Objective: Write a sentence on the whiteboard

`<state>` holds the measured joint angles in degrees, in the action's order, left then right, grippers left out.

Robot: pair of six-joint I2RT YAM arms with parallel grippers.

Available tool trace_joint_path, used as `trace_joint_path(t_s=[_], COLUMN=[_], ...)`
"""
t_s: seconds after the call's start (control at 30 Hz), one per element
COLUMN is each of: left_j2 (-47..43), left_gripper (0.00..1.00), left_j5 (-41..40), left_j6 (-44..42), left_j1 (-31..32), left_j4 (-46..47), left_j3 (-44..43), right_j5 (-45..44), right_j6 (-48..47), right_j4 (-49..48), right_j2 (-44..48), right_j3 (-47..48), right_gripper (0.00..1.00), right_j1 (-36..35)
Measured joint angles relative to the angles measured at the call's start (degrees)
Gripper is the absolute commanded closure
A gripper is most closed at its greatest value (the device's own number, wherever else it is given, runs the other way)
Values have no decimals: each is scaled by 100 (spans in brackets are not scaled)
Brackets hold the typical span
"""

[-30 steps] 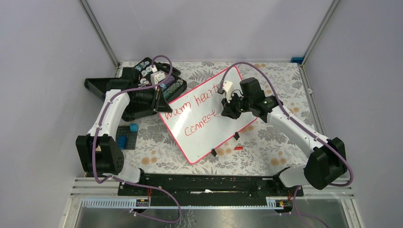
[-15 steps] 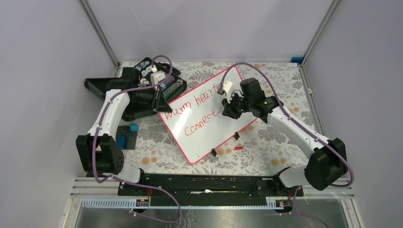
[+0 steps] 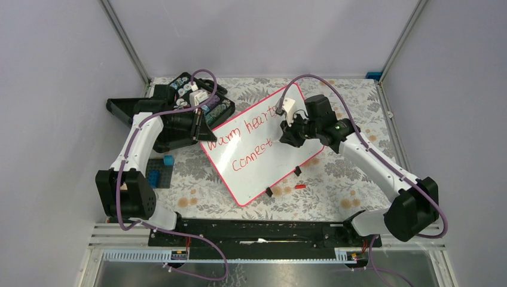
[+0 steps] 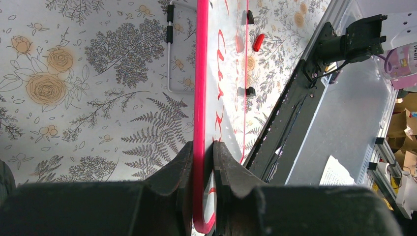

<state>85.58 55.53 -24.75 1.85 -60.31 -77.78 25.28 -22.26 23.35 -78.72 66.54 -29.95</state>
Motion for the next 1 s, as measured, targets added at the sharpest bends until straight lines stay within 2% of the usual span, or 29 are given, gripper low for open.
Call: trace_joint_path(t_s=[0.43,1.0], left_j2=[0,4], left_gripper=[100,100], left_j5=[0,-7], left_j6=[20,22], left_j1=[4,9], left_j4=[0,2], left_j3=[-2,-9], right_j5=[26,-31], right_j6=[2,2], right_j4=[144,-13], right_j2=[129,-186], right_j3=[2,2], right_gripper=[100,100], right_j1=[164,164])
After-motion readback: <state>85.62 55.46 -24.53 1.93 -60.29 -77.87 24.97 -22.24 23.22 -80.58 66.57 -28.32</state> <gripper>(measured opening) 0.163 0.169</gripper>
